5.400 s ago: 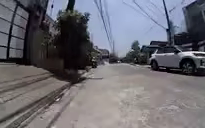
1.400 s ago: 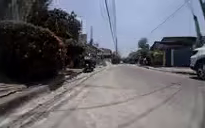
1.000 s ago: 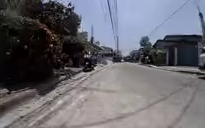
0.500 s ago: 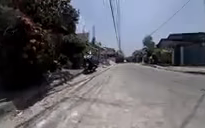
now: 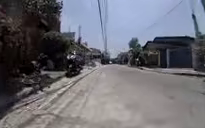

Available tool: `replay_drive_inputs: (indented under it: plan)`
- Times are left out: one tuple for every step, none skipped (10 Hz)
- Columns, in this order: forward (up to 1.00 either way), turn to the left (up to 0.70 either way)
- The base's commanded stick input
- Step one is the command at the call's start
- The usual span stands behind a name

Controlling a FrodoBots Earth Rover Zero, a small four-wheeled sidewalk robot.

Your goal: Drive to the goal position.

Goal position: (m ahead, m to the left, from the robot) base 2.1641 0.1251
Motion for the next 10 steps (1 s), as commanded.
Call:
replay_drive_inputs:
  plan:
    - [1.0,0.0]
    - [1.0,0.0]
    - [1.0,0.0]
    - [1.0,0.0]
    - [1.0,0.0]
    - [1.0,0.0]
    - [1.0,0.0]
    - [1.0,0.0]
    - [1.0,0.0]
    - [1.0,0.0]
